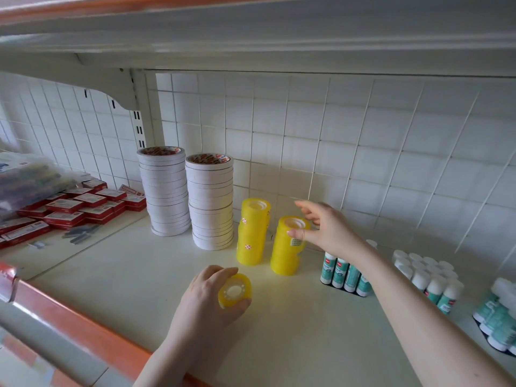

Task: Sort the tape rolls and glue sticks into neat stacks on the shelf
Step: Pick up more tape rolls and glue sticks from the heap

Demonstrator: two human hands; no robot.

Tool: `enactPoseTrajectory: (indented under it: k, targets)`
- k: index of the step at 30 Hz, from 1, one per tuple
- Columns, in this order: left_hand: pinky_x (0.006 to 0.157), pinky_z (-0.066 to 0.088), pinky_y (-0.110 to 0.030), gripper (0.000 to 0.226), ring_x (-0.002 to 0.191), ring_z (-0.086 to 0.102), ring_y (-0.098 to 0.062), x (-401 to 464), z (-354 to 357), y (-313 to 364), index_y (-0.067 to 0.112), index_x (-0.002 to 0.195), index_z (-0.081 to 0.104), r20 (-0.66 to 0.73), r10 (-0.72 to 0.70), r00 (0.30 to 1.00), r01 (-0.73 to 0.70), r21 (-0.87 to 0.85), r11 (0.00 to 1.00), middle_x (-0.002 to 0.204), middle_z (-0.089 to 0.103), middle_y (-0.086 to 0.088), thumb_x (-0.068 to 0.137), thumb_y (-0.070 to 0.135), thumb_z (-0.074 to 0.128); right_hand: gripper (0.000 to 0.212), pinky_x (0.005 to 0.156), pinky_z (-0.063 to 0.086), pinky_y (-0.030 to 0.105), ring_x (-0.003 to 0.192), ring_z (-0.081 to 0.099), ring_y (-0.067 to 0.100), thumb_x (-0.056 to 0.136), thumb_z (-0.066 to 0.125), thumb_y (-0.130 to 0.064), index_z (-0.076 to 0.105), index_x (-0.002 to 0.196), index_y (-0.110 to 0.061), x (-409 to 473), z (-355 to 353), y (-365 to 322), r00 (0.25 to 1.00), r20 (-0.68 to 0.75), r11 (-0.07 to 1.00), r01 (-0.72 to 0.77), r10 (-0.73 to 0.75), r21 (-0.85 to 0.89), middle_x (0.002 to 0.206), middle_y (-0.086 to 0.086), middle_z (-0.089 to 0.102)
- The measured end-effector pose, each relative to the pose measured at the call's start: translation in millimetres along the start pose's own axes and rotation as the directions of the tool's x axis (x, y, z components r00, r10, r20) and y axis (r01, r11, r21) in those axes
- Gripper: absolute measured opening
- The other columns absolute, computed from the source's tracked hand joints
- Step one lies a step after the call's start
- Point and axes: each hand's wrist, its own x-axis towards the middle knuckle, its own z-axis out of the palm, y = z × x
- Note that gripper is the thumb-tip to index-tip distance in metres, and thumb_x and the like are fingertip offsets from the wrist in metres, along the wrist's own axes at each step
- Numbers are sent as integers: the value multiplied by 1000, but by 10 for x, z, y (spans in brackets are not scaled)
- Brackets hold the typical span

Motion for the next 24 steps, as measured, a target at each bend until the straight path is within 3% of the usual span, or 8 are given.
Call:
enactPoseTrajectory:
  k: [5,13,20,24]
  targets:
    - [78,37,-19,75,96,52,-11,16,-10,29,27,120,61,17,-21,1000,20,37,999,108,51,13,59,70,51,69,97,43,35,114,53,21,75,77,-28,47,136,-16,-1,28,3,1000,8,1000,-5,5,-10,130,11,54]
    - [78,37,-20,83,99,55,-14,2,-15,44,26,120,61,25,-41,999,40,56,998,111,55,7,55,74,41,69,98,43,37,117,53,23,75,78,-28,47,136,-17,-22,37,19,1000,21,1000,-7,7,-15,129,12,54]
    - [77,39,-21,65,89,55,-14,47,-70,104,21,117,63,29,-82,996,83,-23,996,106,55,9,62,55,65,53,82,34,23,112,53,19,84,67,-33,51,132,-18,-201,-135,31,995,-102,973,-21,-3,-229,128,5,55]
    - [78,46,-28,63,88,60,-18,142,-144,194,20,115,65,-18,-48,999,47,-26,999,105,58,7,62,53,68,43,86,35,27,116,51,22,88,61,-36,55,127,-18,-368,-267,75,985,-169,936,-95,38,-340,128,4,55]
